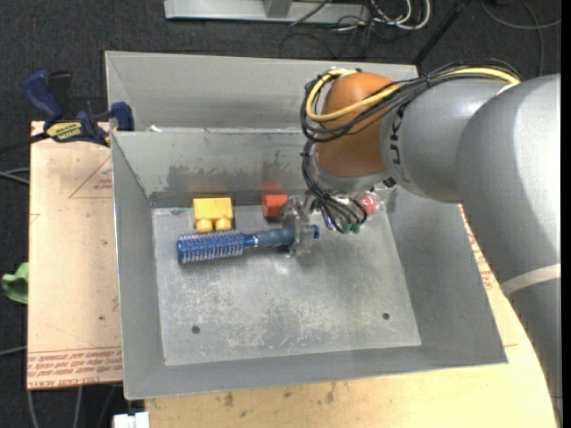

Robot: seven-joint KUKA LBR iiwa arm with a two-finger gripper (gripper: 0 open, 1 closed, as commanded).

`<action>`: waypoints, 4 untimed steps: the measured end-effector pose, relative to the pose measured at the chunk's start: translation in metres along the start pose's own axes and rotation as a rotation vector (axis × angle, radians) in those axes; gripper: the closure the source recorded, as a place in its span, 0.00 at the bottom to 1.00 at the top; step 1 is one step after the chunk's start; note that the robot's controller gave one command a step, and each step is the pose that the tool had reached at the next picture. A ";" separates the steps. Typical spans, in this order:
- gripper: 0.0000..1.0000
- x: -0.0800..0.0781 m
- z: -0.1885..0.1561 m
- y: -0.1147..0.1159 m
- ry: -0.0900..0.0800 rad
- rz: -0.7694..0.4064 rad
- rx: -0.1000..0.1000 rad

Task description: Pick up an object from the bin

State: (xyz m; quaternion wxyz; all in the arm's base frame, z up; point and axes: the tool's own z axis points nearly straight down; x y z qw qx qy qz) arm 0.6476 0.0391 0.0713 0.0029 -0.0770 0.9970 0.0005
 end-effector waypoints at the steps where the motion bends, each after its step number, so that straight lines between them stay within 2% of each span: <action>1: 1.00 0.015 -0.135 -0.040 -0.005 -0.023 0.003; 2: 0.00 0.016 -0.129 -0.039 0.002 -0.026 0.001; 3: 0.00 0.024 -0.015 -0.001 0.012 -0.032 -0.003; 4: 1.00 0.022 -0.020 -0.003 0.004 -0.030 0.000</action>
Offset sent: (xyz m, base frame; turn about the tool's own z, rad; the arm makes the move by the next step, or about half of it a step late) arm -0.0115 -0.0411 0.1293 -0.0272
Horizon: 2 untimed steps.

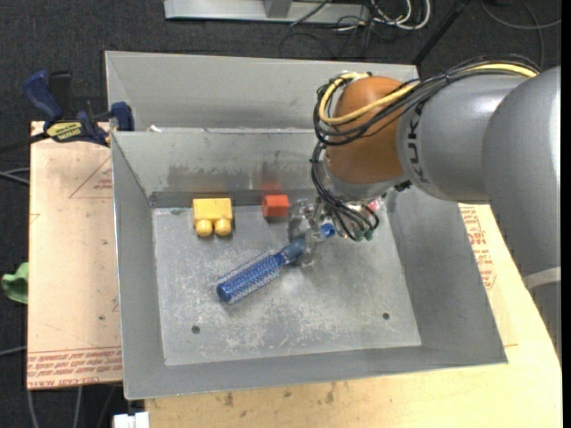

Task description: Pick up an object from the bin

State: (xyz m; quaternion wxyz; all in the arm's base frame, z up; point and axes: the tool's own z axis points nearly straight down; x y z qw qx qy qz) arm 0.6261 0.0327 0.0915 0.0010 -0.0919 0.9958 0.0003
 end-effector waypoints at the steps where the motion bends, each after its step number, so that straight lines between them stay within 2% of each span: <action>1: 1.00 -0.003 -0.108 -0.011 -0.009 0.007 0.002; 2: 1.00 -0.012 -0.153 -0.016 -0.005 -0.322 0.001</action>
Offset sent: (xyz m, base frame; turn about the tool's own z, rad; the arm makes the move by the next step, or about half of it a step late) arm 0.0023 -0.0102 0.1033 0.0057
